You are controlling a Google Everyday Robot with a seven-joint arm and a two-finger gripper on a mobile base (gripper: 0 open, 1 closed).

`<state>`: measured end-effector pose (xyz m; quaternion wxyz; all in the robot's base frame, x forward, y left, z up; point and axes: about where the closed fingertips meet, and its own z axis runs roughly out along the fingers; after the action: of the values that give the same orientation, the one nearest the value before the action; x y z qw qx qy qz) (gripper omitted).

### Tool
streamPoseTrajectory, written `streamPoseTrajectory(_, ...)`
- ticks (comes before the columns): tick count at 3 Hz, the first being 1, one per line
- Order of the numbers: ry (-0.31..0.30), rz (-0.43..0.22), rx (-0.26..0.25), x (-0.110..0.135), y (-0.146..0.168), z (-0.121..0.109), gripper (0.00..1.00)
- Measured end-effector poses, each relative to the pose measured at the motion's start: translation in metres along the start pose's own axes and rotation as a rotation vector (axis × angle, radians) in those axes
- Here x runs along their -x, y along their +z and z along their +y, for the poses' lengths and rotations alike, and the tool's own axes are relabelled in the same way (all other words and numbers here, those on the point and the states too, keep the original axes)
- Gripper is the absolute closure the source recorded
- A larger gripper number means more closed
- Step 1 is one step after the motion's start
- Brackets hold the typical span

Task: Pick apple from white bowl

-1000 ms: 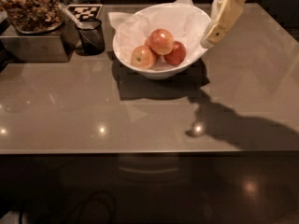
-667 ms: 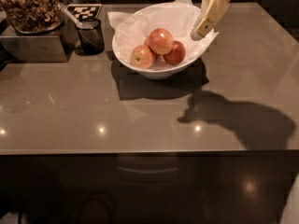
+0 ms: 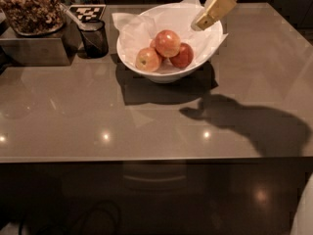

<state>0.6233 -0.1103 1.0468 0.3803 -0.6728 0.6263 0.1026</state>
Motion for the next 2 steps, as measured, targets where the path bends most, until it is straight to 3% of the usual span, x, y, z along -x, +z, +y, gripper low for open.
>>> streamPoseTrajectory(2,0.019,-0.051,0.046,-0.016,0.039,-0.012,0.25)
